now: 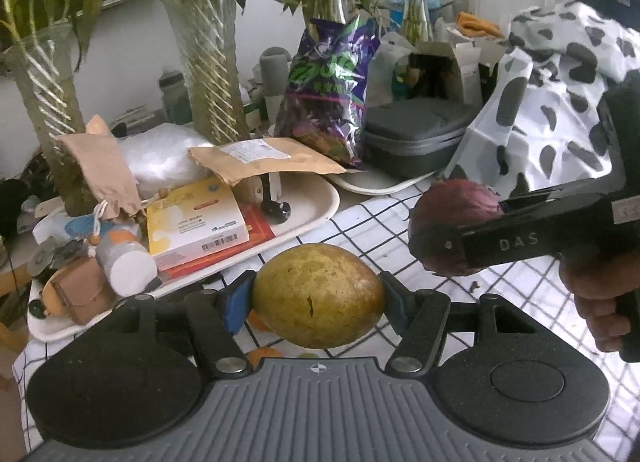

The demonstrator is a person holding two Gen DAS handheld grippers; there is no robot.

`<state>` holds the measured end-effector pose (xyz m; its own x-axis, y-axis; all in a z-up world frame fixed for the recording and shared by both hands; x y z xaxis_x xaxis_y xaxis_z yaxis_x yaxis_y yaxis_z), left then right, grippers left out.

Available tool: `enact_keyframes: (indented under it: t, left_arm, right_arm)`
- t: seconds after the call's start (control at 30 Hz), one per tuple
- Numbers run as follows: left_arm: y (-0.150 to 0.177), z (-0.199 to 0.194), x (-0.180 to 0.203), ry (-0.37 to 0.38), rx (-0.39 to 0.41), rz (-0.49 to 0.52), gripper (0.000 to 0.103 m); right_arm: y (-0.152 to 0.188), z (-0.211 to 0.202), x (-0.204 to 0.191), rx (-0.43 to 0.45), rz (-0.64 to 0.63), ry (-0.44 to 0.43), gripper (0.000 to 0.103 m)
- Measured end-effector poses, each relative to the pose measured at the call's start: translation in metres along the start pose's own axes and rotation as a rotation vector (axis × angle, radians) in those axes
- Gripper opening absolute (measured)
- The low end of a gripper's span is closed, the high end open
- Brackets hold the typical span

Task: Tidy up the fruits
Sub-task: 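Grasp the dark red round fruit with the right tool while the left tool lifts the mango, then carry the mango and red fruit onto the white plate and open both tools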

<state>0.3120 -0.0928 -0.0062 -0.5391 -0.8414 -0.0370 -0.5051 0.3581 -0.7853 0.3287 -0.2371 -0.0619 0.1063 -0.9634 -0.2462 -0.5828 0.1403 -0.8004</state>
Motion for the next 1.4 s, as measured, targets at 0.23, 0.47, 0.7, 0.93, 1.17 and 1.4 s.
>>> enact_keyframes:
  t: [0.23,0.47,0.7,0.93,1.17,1.4]
  left_arm:
    - [0.010,-0.033,0.008,-0.005,0.013,-0.034,0.063]
    - [0.030,-0.063,0.019,-0.010,0.009,-0.060,0.063]
    - [0.051,-0.091,0.032,-0.013,0.008,-0.074,0.063]
    - [0.072,-0.112,0.047,-0.005,-0.006,-0.082,0.063]
    - [0.096,-0.129,0.061,0.007,-0.046,-0.081,0.063]
    - [0.136,-0.131,0.073,0.042,-0.166,-0.073,0.063]
  right_arm:
    - [0.011,-0.044,-0.011,0.025,-0.008,-0.011,0.073]
    - [0.033,-0.081,-0.028,0.019,-0.054,-0.030,0.073]
    - [0.057,-0.112,-0.049,0.015,-0.097,-0.064,0.073]
    - [0.085,-0.137,-0.070,-0.003,-0.151,-0.099,0.073]
    - [0.117,-0.155,-0.087,-0.059,-0.195,-0.130,0.073]
    - [0.147,-0.164,-0.098,-0.121,-0.248,-0.153,0.074]
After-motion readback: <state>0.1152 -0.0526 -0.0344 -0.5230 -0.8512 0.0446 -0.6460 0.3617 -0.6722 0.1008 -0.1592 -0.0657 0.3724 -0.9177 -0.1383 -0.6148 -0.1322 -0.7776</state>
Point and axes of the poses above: each gripper's, at about its wrist camera, not at the fingertips, and z roughly the way its jaws point, x to its right, y to its underside, the point moved 10 cm from there along z, roughly the way its jaws point, and after that the axes turned 3 degrees about y, right-handed, at the moved point
